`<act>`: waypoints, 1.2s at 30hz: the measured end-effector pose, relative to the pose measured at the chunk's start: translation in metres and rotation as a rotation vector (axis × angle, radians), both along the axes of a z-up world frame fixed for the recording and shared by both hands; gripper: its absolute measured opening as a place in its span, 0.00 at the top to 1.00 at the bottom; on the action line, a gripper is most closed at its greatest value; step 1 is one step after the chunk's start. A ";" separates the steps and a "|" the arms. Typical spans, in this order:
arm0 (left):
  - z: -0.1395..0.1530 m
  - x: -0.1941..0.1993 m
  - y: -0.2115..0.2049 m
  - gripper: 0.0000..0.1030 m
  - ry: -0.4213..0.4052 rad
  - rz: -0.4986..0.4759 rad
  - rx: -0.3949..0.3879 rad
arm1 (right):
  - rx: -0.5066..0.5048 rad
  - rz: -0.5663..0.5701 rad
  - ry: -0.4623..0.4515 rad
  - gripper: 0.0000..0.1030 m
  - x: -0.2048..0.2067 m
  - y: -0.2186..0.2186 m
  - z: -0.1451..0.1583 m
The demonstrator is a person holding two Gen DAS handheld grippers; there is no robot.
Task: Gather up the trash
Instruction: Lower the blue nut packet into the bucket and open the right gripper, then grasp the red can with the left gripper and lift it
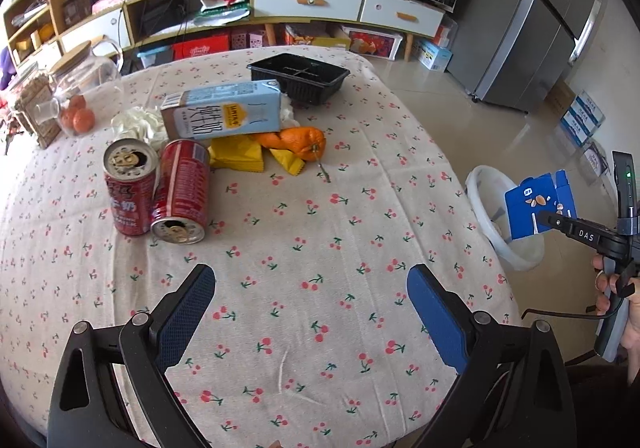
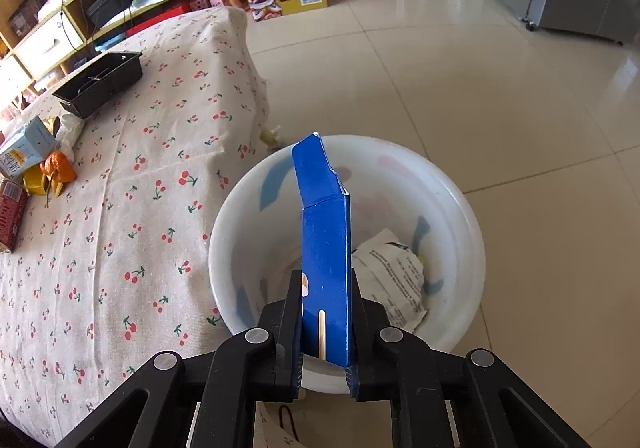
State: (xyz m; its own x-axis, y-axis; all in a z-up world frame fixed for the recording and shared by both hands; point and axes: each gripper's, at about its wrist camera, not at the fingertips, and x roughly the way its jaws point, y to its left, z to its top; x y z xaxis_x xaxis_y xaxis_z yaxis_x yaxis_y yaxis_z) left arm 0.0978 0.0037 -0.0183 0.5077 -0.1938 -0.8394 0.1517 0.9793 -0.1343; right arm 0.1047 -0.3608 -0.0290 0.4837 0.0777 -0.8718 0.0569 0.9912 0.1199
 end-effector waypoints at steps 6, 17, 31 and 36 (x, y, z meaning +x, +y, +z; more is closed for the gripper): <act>0.006 -0.009 0.036 0.05 -0.009 0.041 -0.017 | -0.016 -0.002 0.000 0.84 0.004 0.009 -0.001; 0.004 -0.017 0.087 0.05 0.001 0.113 -0.021 | -0.011 -0.003 -0.055 0.29 0.006 0.032 0.015; 0.009 0.002 0.172 0.05 0.036 0.276 -0.062 | -0.001 0.113 -0.102 0.23 0.016 0.101 0.032; -0.002 0.031 0.178 0.05 0.031 0.286 -0.056 | 0.036 0.139 -0.106 0.21 0.030 0.125 0.032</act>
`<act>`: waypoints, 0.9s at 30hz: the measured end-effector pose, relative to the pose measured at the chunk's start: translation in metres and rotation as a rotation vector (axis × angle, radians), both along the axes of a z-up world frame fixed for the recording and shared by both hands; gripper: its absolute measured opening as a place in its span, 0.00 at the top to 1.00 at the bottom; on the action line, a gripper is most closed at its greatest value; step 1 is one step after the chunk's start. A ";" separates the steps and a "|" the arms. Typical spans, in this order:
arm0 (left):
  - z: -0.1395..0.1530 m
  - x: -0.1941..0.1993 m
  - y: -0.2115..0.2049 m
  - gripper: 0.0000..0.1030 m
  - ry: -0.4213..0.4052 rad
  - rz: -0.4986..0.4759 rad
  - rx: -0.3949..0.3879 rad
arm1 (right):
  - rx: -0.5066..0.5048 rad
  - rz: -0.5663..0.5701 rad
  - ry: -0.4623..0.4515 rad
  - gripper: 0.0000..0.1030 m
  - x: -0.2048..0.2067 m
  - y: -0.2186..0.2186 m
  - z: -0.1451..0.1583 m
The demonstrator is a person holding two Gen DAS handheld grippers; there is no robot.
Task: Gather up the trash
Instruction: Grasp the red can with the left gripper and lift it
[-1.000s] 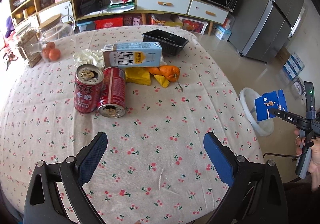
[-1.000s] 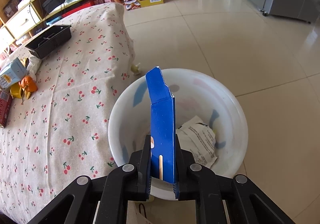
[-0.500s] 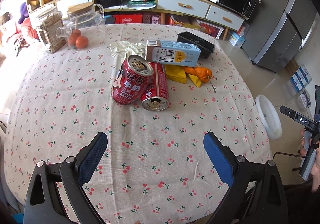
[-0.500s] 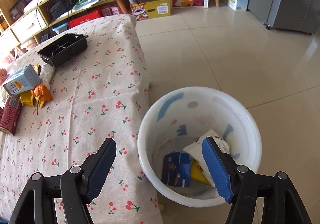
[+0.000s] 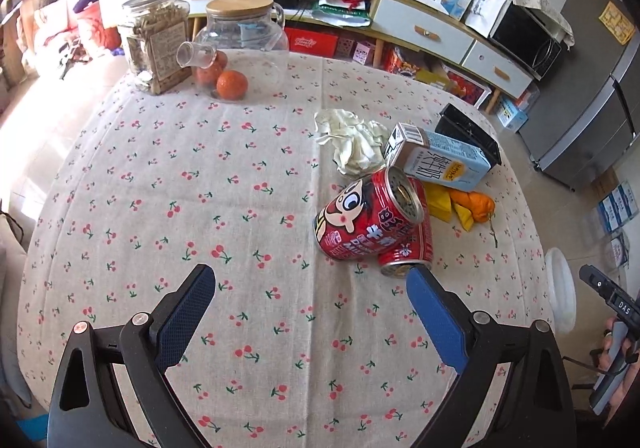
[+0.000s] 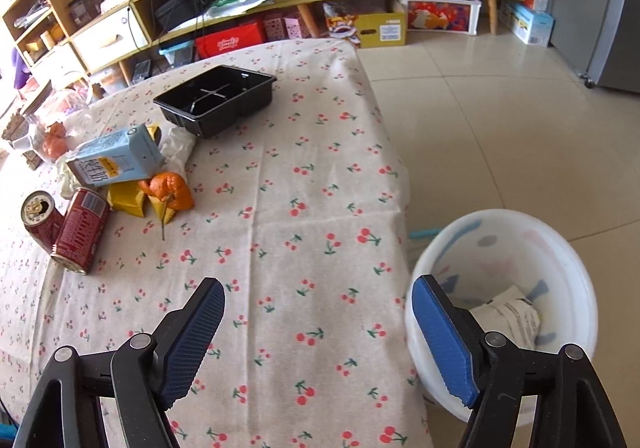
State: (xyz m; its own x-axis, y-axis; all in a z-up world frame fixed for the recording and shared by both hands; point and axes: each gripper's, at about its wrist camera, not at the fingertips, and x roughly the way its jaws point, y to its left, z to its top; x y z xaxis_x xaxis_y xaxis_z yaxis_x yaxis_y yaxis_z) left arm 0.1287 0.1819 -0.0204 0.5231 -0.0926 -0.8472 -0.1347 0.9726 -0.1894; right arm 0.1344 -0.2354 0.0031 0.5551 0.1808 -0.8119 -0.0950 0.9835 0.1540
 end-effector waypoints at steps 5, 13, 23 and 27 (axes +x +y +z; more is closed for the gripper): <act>-0.013 0.031 -0.030 0.08 0.006 -0.047 0.002 | 0.044 0.004 0.018 0.21 0.014 0.012 -0.004; -0.035 0.062 -0.066 0.33 0.047 -0.074 0.101 | 0.052 0.006 0.033 0.21 0.024 0.010 -0.007; -0.015 0.043 -0.040 0.50 -0.014 -0.029 0.049 | 0.024 0.024 0.028 0.21 0.015 0.017 -0.007; -0.001 0.021 -0.015 0.51 -0.040 0.005 0.013 | 0.000 0.071 0.018 0.21 0.011 0.037 -0.006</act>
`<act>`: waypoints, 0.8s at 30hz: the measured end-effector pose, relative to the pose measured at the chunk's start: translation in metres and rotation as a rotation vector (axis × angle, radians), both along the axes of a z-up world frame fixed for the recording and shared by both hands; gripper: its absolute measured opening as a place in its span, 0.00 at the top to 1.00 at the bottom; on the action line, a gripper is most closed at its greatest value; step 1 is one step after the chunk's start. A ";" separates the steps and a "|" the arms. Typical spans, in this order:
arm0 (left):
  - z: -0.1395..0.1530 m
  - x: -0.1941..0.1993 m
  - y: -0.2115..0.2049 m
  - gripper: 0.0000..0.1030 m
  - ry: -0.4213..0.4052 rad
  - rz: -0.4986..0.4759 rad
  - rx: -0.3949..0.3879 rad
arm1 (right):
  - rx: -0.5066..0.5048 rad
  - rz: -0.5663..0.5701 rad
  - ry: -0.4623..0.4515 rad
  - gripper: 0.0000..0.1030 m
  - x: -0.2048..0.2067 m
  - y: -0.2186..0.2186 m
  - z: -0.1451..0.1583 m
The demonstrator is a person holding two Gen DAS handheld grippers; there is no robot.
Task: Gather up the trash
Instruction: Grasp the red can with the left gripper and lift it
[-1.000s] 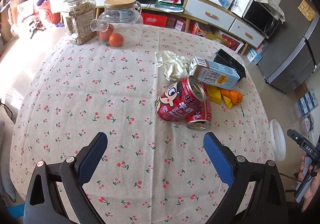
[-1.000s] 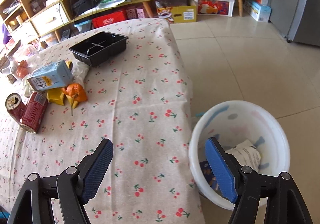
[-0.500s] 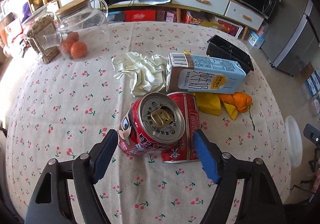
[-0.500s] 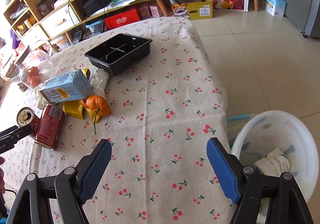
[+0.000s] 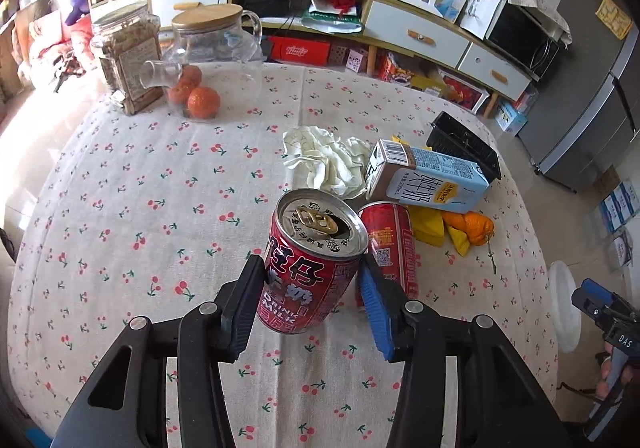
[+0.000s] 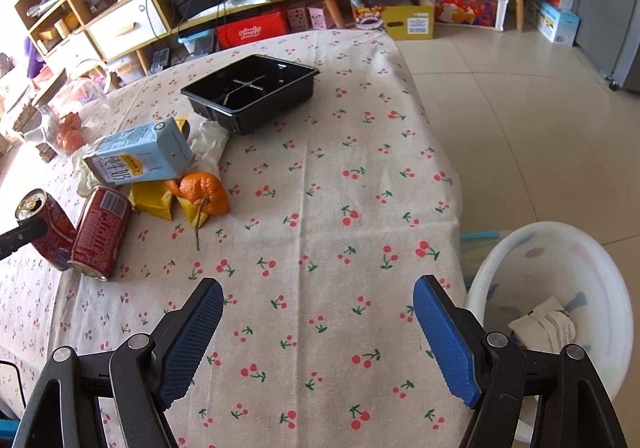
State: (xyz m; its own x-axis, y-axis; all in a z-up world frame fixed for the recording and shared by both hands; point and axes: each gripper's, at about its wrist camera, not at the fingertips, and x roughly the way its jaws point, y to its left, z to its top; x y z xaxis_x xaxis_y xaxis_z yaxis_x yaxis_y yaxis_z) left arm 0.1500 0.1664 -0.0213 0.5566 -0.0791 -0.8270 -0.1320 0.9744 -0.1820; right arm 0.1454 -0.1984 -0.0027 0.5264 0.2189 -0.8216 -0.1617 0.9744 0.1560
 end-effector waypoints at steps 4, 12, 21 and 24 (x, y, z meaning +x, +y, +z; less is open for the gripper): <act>0.007 -0.024 0.026 0.51 -0.013 0.019 -0.024 | -0.029 0.058 0.010 0.21 -0.005 0.030 -0.003; 0.018 -0.057 0.069 0.51 -0.021 0.075 -0.091 | -0.155 0.195 0.005 0.21 -0.018 0.104 -0.008; 0.017 -0.073 0.084 0.51 -0.013 0.081 -0.118 | -0.147 0.347 -0.006 0.21 -0.023 0.174 -0.007; 0.016 -0.077 0.088 0.51 -0.012 0.087 -0.132 | -0.028 0.342 0.035 0.21 -0.015 0.189 -0.011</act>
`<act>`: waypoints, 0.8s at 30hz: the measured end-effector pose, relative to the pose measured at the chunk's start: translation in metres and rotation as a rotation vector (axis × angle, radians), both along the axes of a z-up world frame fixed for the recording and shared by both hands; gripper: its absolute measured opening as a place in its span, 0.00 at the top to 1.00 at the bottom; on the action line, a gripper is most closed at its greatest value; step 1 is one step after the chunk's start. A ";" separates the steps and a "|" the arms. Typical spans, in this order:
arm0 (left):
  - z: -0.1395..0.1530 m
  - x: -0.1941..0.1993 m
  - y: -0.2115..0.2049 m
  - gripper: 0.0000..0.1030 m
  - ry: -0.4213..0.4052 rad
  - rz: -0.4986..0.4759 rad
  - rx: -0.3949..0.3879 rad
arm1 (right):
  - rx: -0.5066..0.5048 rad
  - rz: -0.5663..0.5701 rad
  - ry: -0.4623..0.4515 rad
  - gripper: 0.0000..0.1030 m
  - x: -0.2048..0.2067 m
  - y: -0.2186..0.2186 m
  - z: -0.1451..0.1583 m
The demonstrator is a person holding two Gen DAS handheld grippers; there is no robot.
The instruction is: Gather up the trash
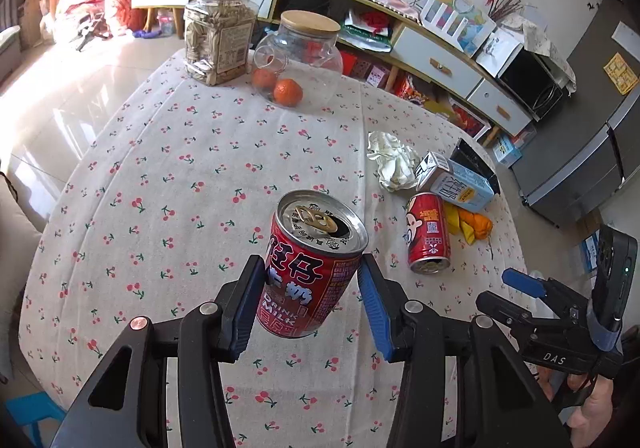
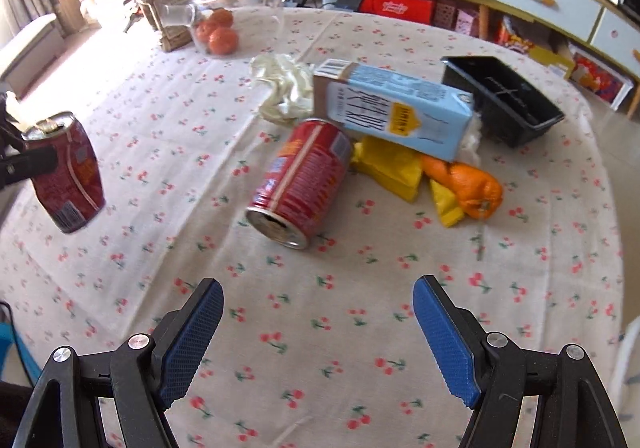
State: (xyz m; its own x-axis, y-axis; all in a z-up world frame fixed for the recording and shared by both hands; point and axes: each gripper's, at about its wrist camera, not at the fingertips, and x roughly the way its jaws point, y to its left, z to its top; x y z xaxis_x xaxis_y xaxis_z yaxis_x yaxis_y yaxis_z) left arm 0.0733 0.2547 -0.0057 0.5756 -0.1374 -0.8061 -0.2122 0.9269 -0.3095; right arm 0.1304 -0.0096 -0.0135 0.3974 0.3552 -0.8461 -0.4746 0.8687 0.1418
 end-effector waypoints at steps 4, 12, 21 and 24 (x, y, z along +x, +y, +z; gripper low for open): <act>-0.001 -0.004 0.002 0.51 0.002 -0.001 -0.011 | 0.044 -0.029 0.021 0.21 0.009 0.024 -0.006; -0.001 -0.005 0.007 0.51 0.007 0.007 -0.016 | -0.010 -0.074 0.029 0.21 0.024 0.048 -0.024; -0.004 -0.005 0.009 0.51 0.019 0.017 -0.016 | -0.014 -0.124 0.105 0.47 0.046 0.039 -0.057; -0.003 -0.004 0.007 0.51 0.021 0.015 -0.015 | -0.020 -0.102 0.101 0.47 0.044 0.034 -0.055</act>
State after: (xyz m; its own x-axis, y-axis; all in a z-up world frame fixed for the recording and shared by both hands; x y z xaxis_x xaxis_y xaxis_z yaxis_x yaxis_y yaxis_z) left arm 0.0693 0.2619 -0.0089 0.5606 -0.1413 -0.8159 -0.2328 0.9187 -0.3191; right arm 0.1746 0.0248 -0.0688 0.3432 0.3004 -0.8899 -0.3680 0.9147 0.1668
